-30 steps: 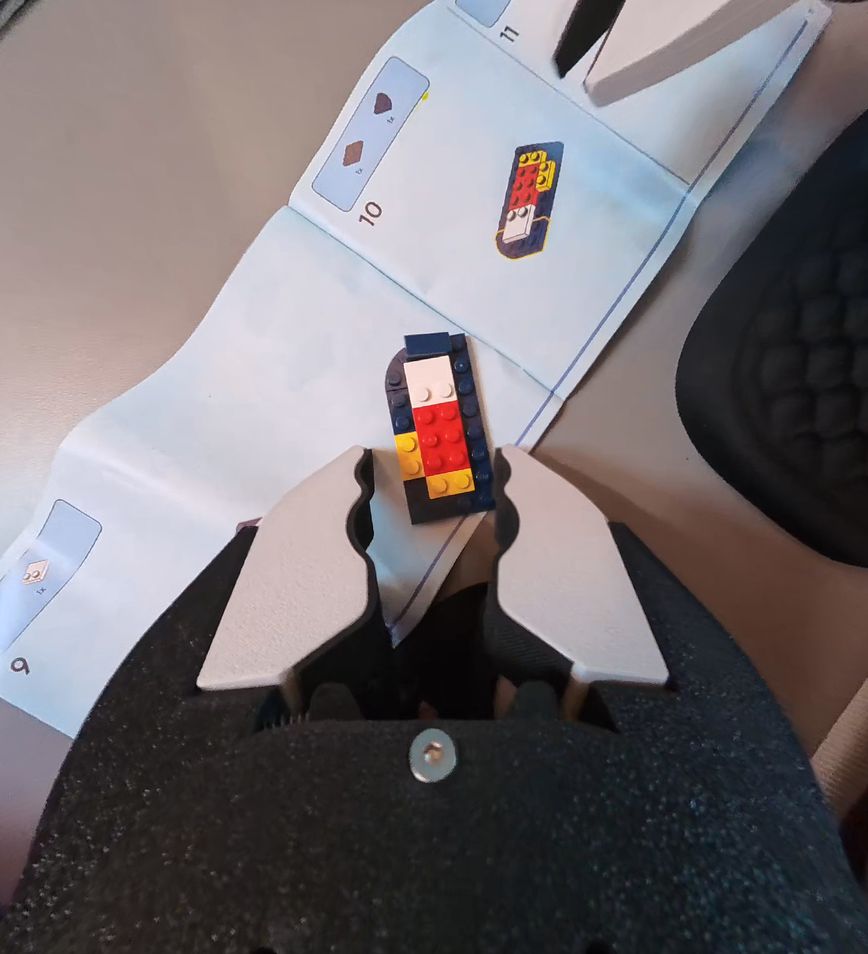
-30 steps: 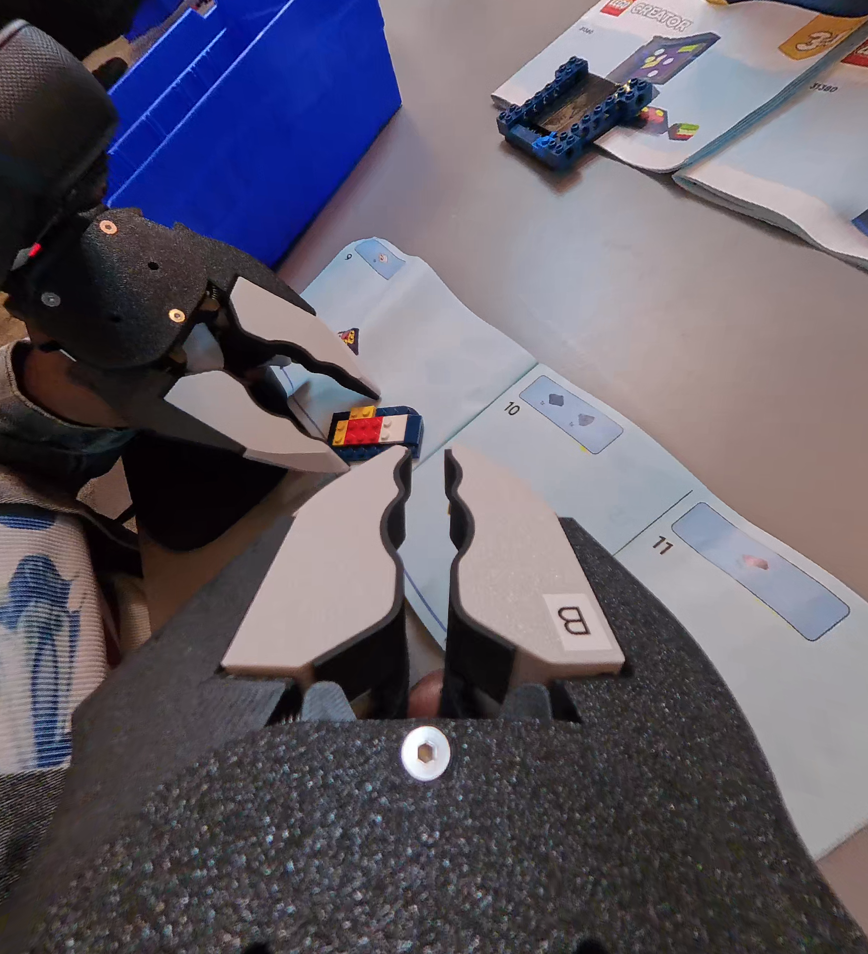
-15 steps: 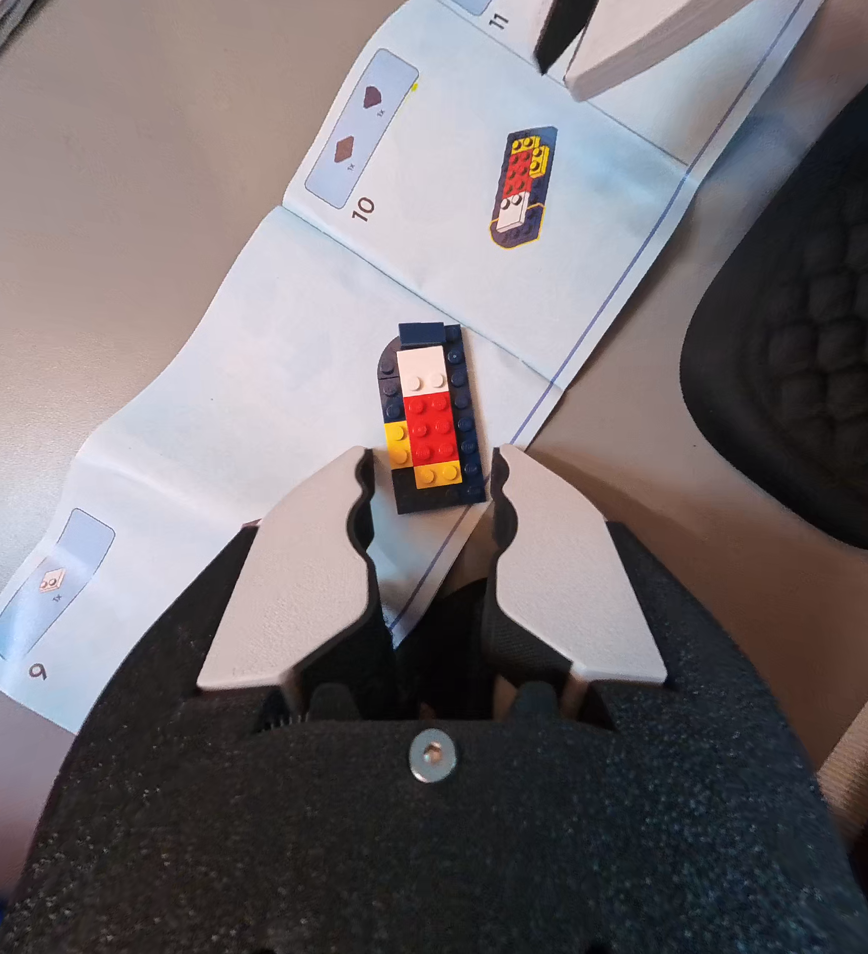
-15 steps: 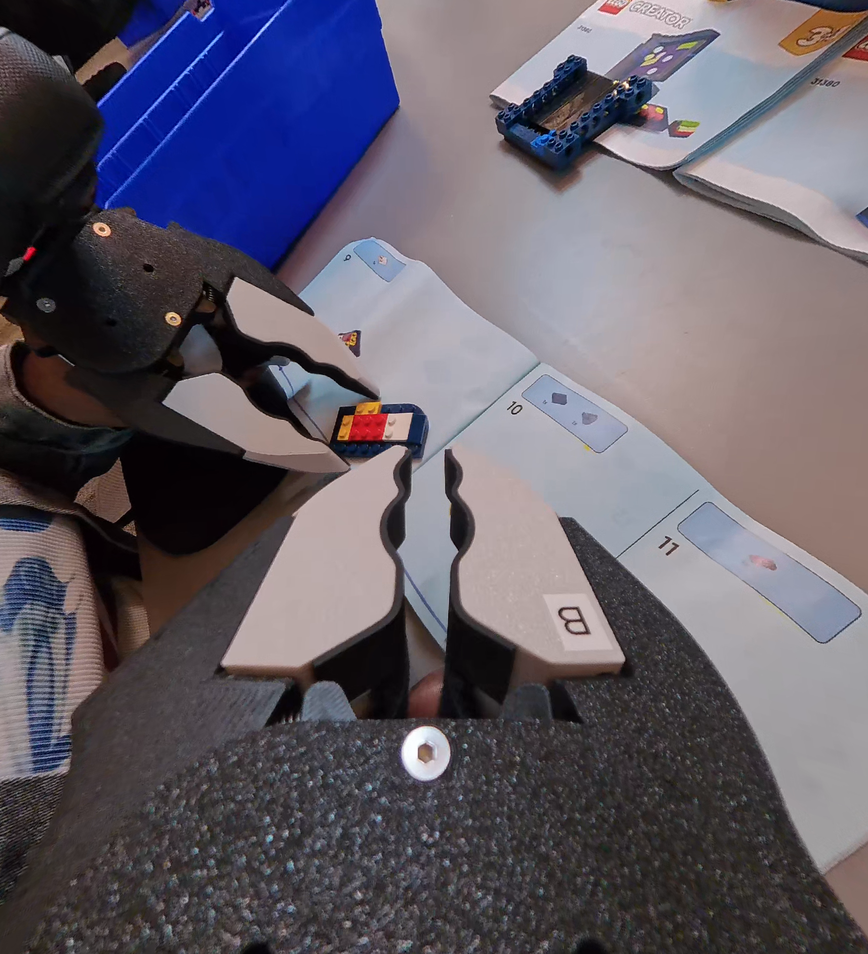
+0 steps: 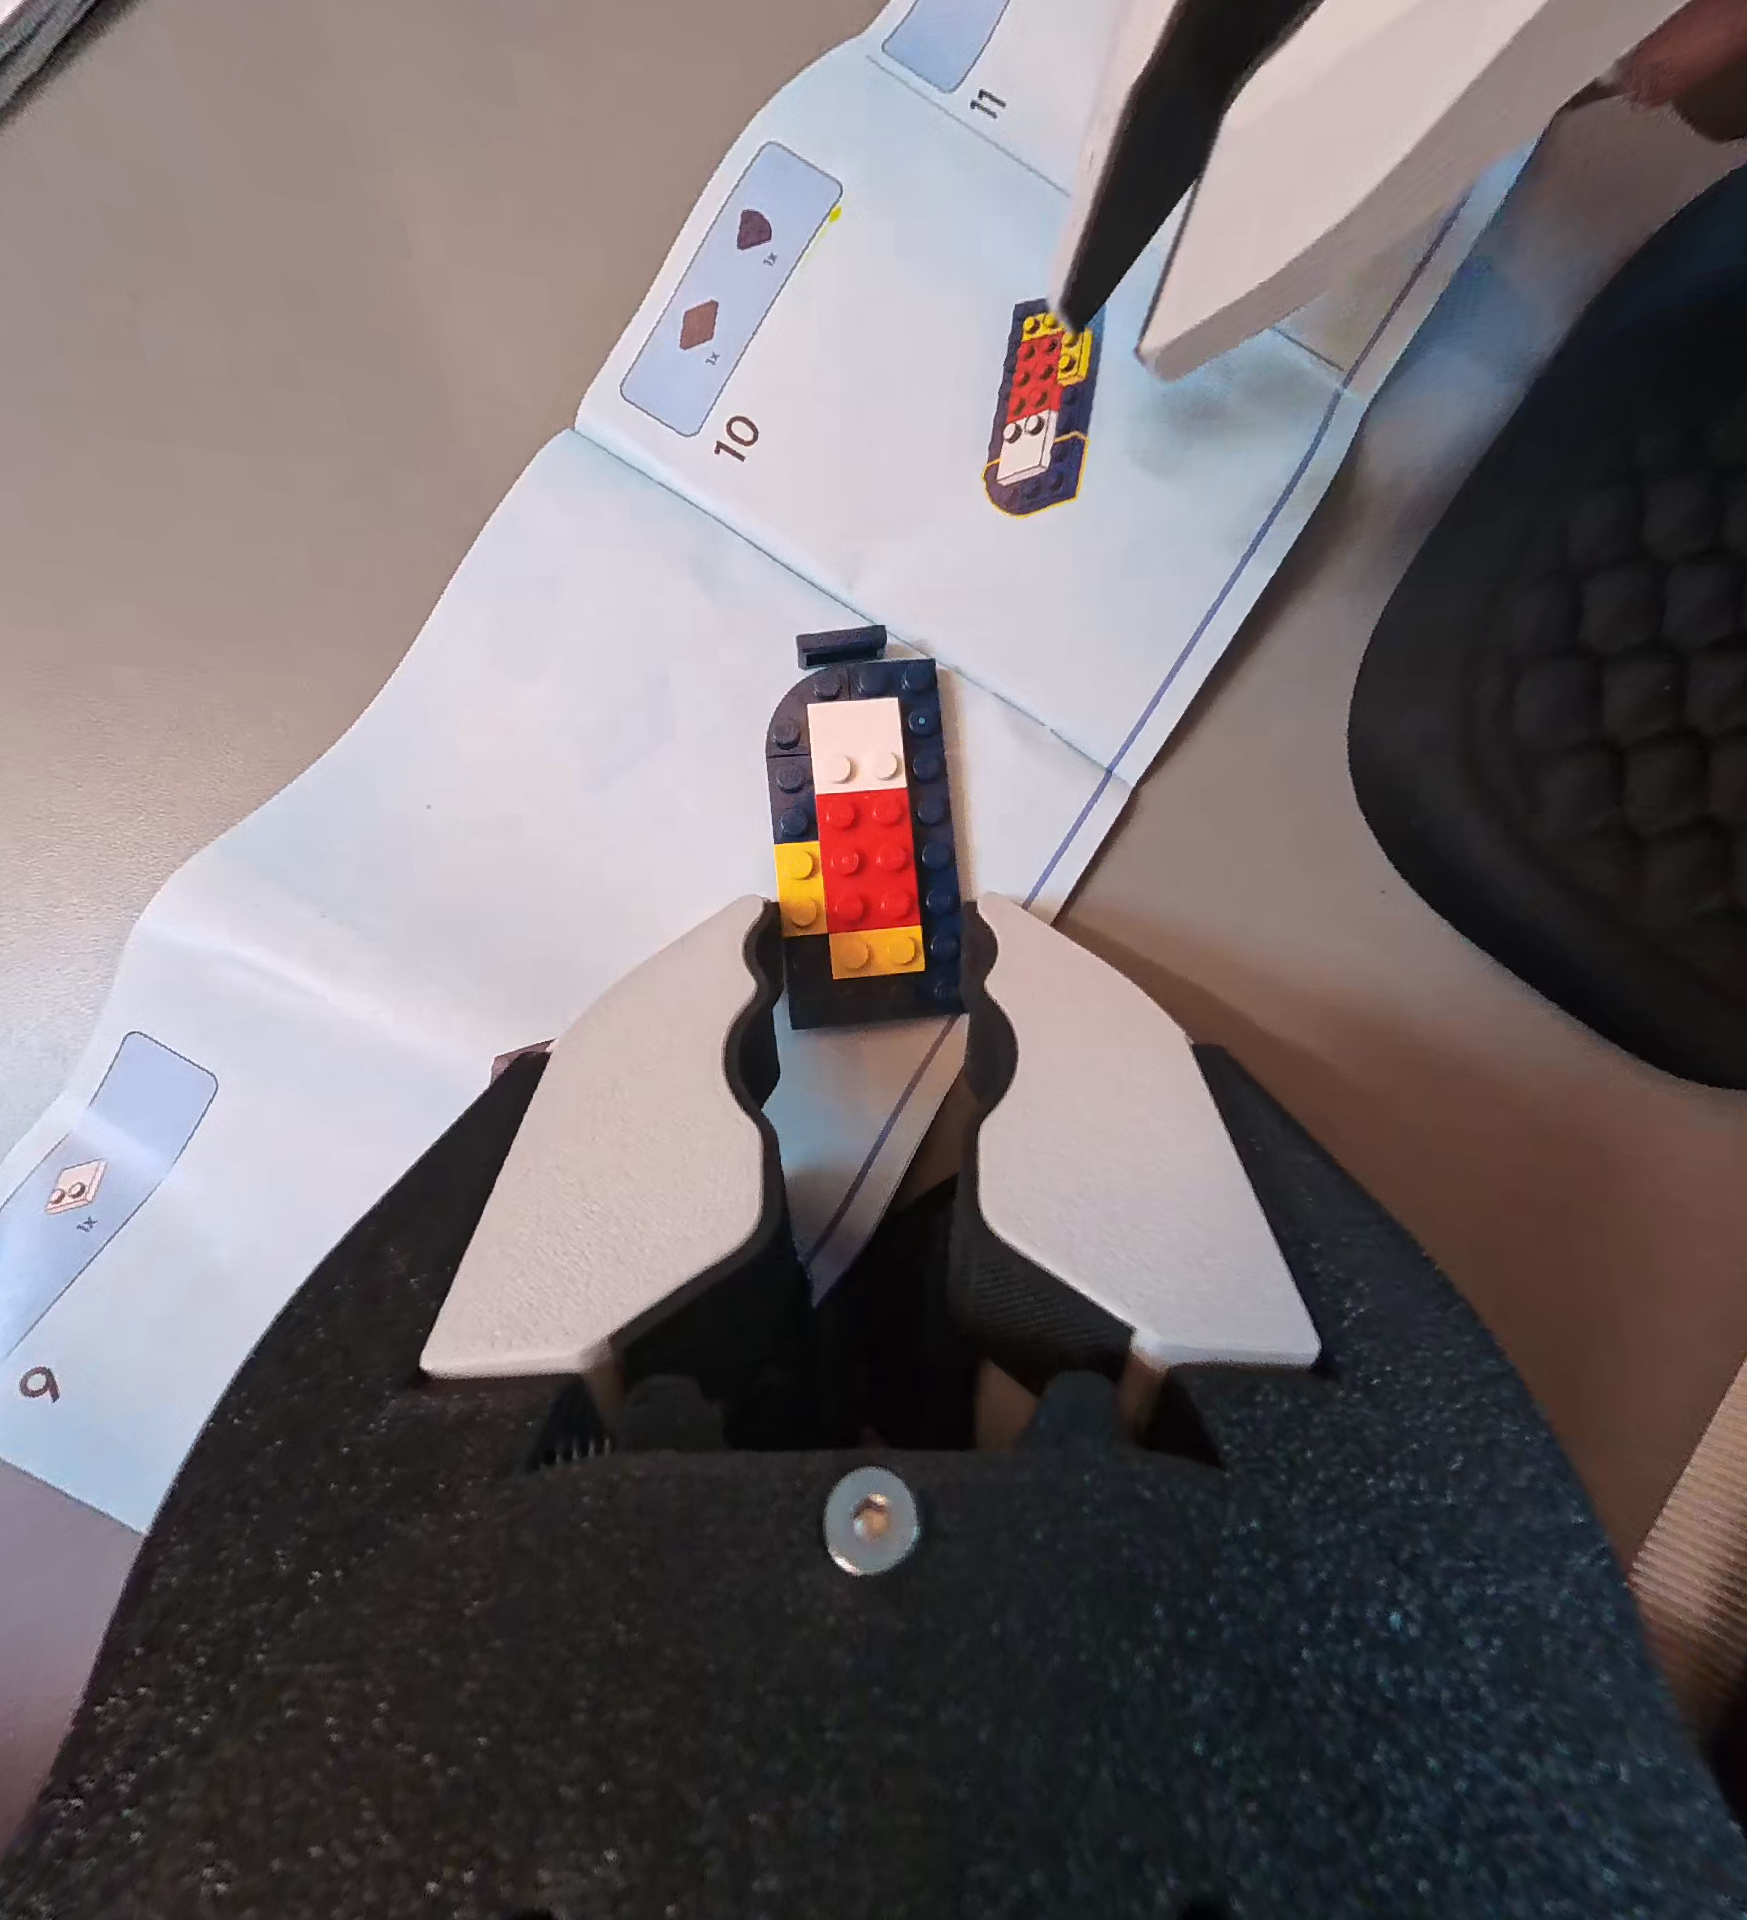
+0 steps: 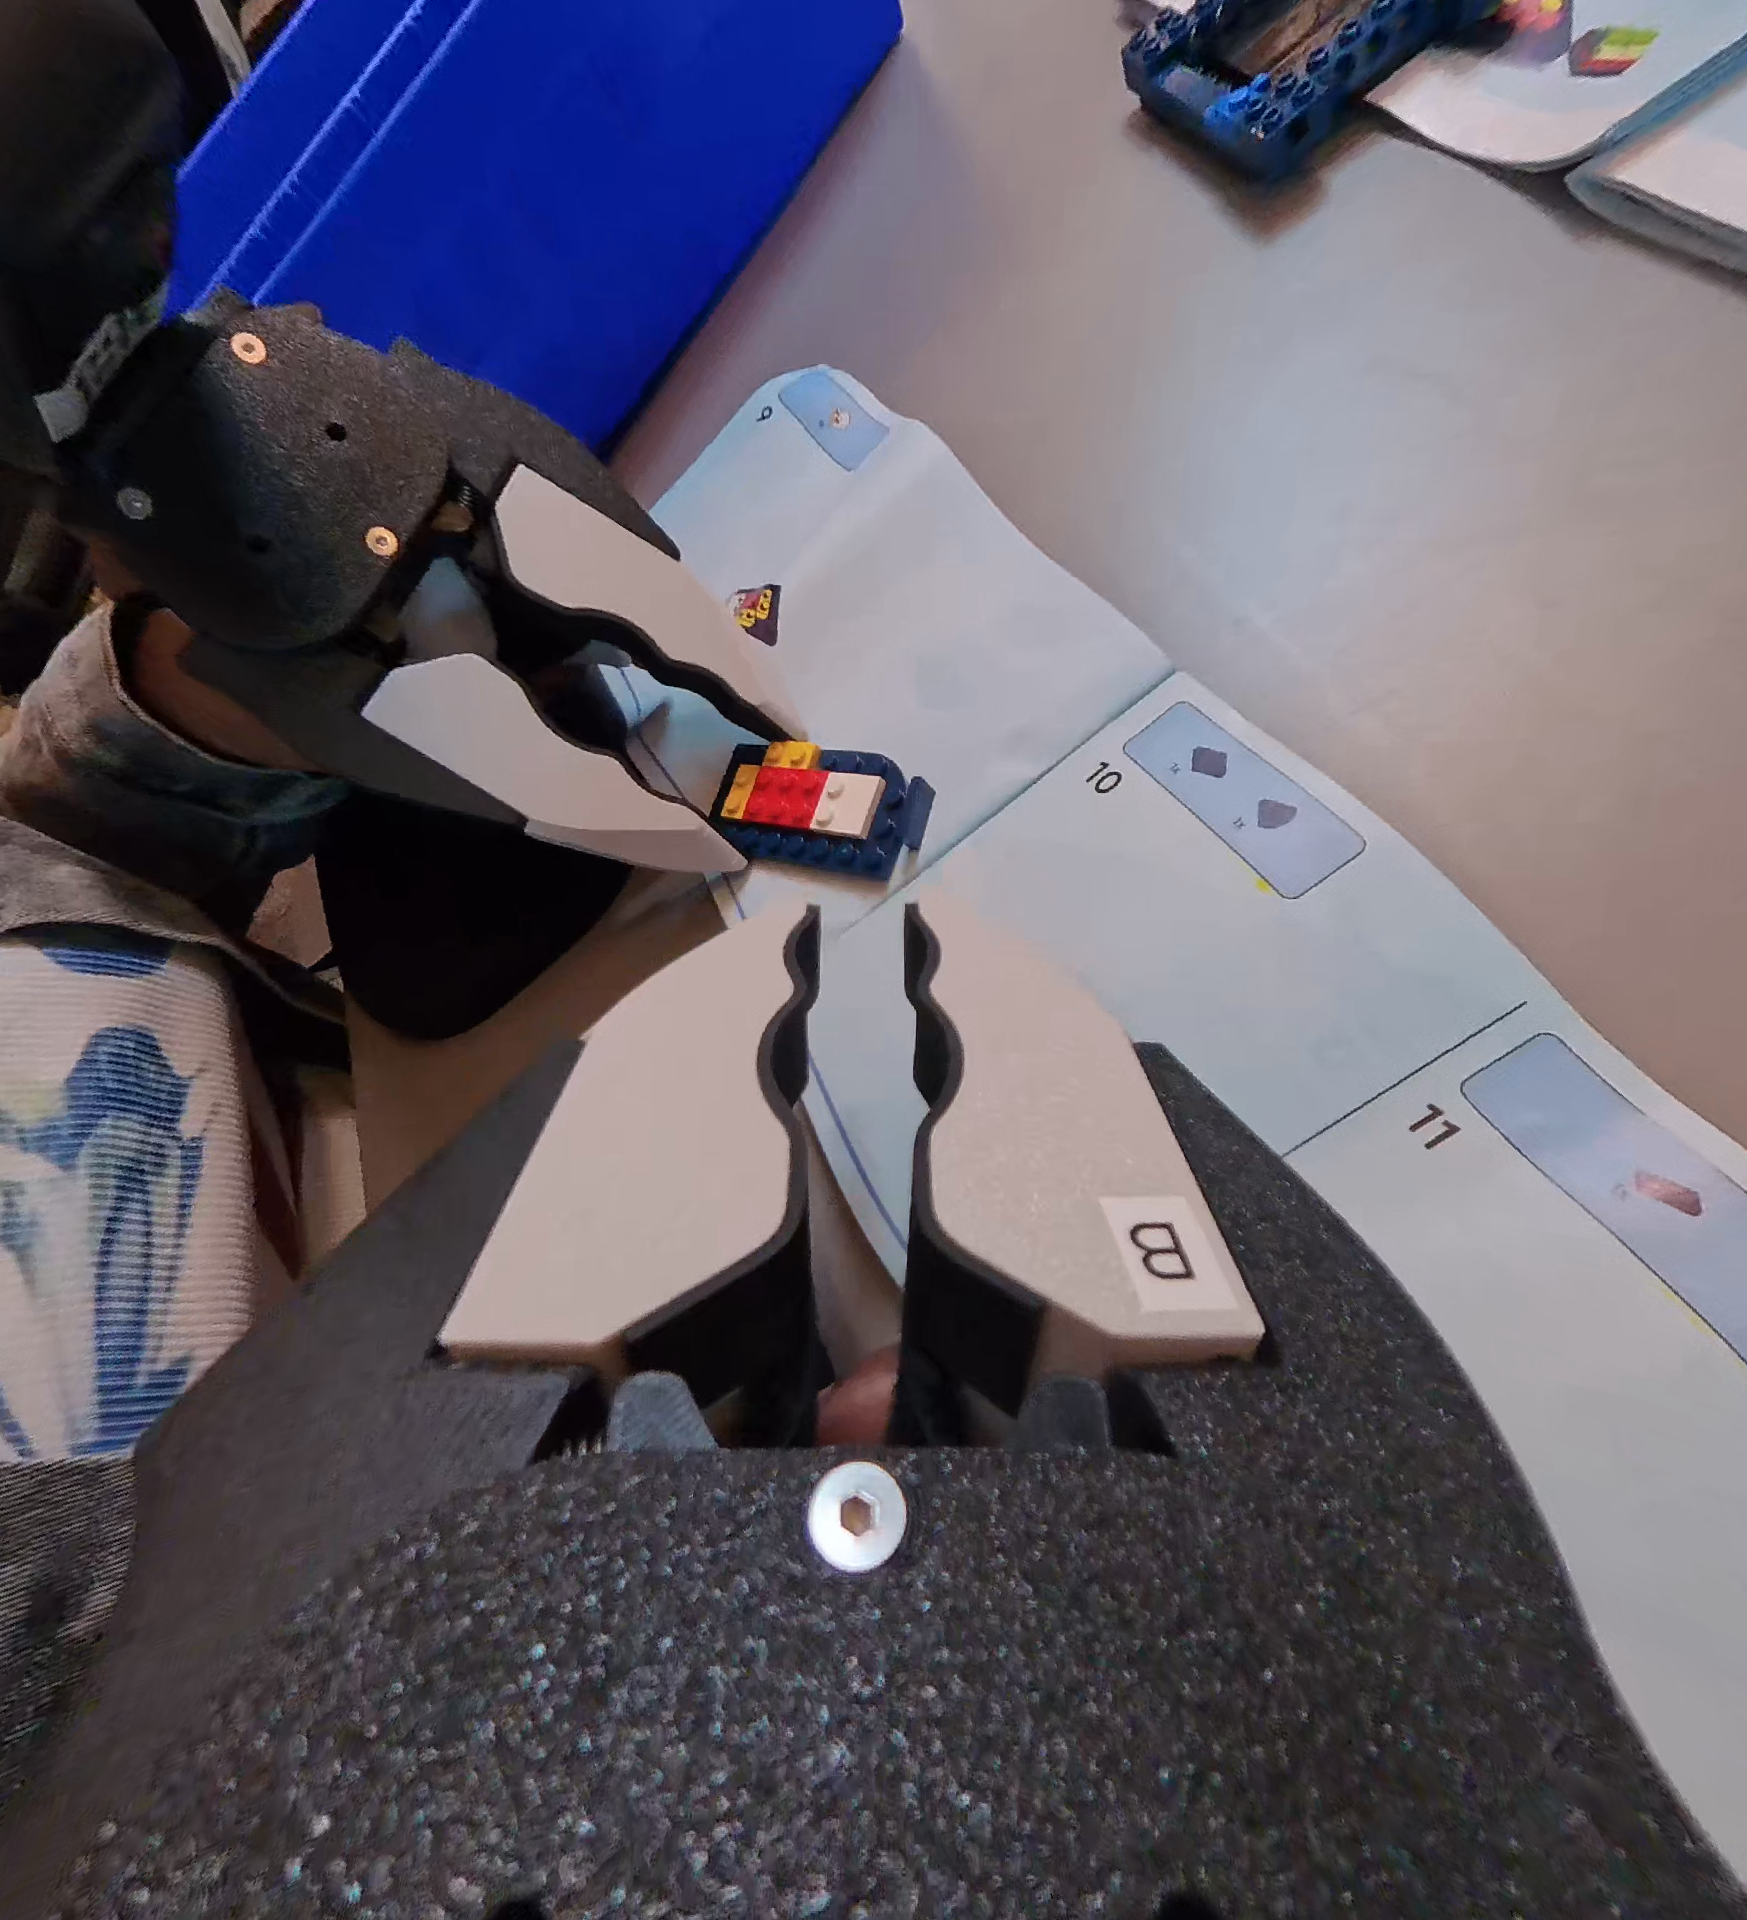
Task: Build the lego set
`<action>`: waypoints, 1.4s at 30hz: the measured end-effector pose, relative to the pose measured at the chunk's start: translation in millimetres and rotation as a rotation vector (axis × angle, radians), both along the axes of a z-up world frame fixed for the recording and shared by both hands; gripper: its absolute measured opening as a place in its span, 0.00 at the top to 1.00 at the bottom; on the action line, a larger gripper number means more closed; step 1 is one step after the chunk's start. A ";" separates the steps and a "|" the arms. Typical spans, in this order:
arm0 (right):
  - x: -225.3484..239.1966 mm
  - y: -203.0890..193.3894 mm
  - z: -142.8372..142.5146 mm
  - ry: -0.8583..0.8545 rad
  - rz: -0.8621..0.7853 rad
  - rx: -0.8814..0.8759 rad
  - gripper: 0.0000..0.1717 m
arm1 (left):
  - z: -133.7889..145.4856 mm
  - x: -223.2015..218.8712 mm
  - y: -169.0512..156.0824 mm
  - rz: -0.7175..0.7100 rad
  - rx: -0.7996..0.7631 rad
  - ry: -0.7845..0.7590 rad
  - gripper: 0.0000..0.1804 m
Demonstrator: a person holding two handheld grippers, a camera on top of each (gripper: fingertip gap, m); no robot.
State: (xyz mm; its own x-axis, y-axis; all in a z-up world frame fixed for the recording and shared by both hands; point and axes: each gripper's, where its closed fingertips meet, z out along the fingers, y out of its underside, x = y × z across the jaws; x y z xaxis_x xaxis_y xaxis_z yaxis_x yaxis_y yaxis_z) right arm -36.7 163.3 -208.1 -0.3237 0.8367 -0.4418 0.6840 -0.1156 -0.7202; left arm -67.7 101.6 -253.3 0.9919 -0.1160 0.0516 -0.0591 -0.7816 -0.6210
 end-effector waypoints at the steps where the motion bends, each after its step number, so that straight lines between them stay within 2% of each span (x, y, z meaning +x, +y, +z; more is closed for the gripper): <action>1: -1.6 -0.8 -0.5 0.002 0.007 0.002 0.91 | 0.0 -0.1 0.1 0.001 0.000 0.002 0.82; 6: -18.2 -13.0 -11.5 0.022 0.074 0.065 0.98 | -0.5 -0.6 0.1 0.002 -0.009 0.019 0.82; 9: -32.2 -7.2 -20.7 -0.004 0.049 0.095 1.00 | -0.6 -0.2 0.0 0.000 -0.011 0.021 0.82; 12: -39.3 4.1 -35.1 -0.024 0.069 0.285 1.00 | -0.6 -0.5 0.1 0.001 -0.014 0.020 0.82; 14: -40.5 -1.7 -37.9 -0.019 0.122 0.335 1.00 | -0.6 -1.0 0.1 0.003 -0.020 0.021 0.82; 21: -38.7 -16.1 -35.2 -0.006 0.159 0.249 1.00 | -0.7 -1.0 0.3 0.004 -0.042 0.024 0.82; 33: -35.5 -26.6 -33.4 -0.010 0.171 0.238 1.00 | -0.6 -1.1 1.2 0.014 -0.036 0.021 0.82; 42: -37.5 -10.9 -31.0 -0.007 0.116 0.225 1.00 | -0.4 -1.1 1.4 0.017 -0.030 0.020 0.82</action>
